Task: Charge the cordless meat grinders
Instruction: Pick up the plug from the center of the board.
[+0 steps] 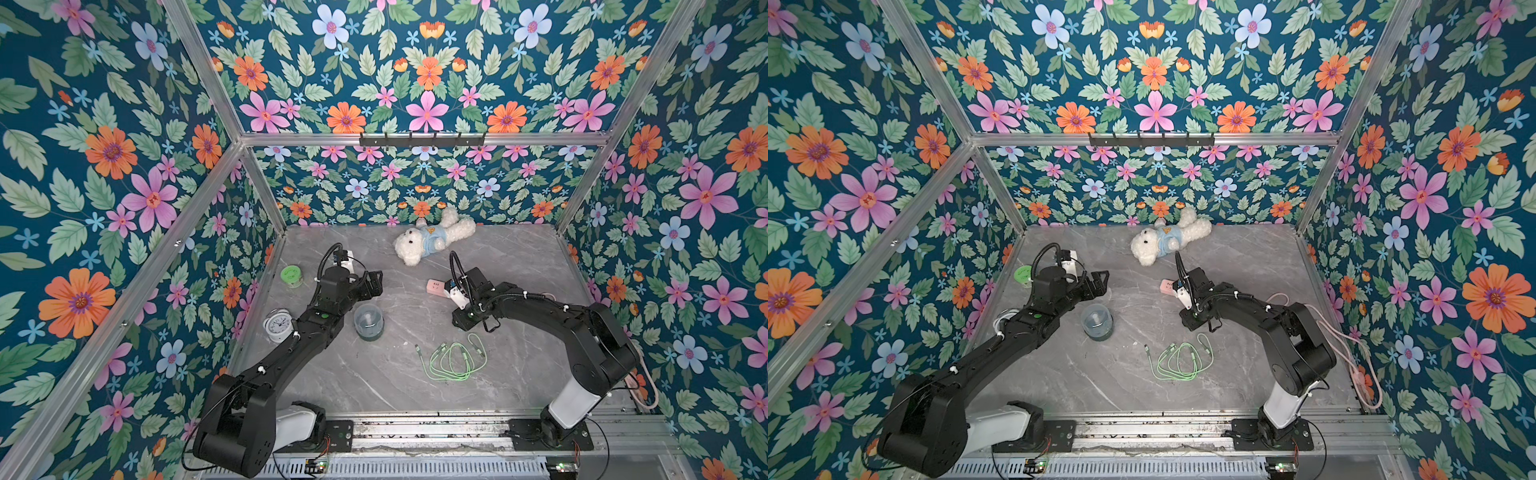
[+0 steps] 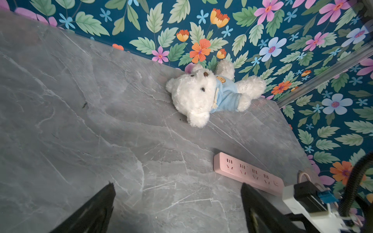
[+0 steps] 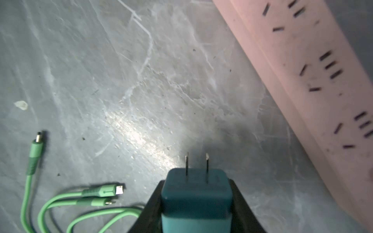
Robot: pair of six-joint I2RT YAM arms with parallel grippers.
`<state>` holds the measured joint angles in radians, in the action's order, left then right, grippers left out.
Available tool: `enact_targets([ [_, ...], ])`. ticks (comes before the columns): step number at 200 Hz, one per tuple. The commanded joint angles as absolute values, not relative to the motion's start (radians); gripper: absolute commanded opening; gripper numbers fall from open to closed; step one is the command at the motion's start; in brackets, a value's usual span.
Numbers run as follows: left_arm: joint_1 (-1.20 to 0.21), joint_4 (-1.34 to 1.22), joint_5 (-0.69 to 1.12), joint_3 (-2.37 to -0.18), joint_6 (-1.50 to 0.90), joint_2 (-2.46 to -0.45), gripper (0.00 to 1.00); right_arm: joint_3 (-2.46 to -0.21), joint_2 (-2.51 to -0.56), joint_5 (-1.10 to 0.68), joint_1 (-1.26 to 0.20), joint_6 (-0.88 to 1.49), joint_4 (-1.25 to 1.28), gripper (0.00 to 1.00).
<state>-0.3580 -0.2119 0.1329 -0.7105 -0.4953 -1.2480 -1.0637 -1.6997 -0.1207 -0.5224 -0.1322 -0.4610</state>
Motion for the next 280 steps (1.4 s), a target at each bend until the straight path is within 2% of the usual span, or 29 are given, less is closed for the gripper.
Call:
enact_targets([
  [1, -0.371, -0.190, 0.198, -0.732, -0.549, -1.265, 0.99, -1.105, -1.702, -0.180, -0.523, -0.099, -0.525, 0.30],
  [33, -0.410, -0.141, 0.284, -0.793, -0.578, -1.320, 0.98, -1.060, -1.612, -0.207, -0.536, -0.150, -0.415, 0.31],
  [82, -0.465, -0.151, 0.587, -0.856, -0.647, -1.426, 0.92, -0.948, -1.460, -0.306, -0.540, -0.224, -0.184, 0.31],
  [136, -0.537, -0.356, 0.793, -0.850, -0.803, -1.494, 0.89, -0.950, -1.426, -0.364, -0.557, -0.272, -0.120, 0.32],
  [219, -0.595, -0.393, 0.878, -0.860, -0.825, -1.565, 0.73, -1.019, -1.468, -0.393, -0.579, -0.287, -0.132, 0.33],
  [258, -0.597, -0.405, 0.895, -0.853, -0.830, -1.596, 0.55, -1.040, -1.479, -0.405, -0.592, -0.296, -0.137, 0.33],
  [280, -0.595, -0.395, 0.901, -0.854, -0.826, -1.603, 0.49, -1.041, -1.478, -0.408, -0.597, -0.295, -0.130, 0.33],
])
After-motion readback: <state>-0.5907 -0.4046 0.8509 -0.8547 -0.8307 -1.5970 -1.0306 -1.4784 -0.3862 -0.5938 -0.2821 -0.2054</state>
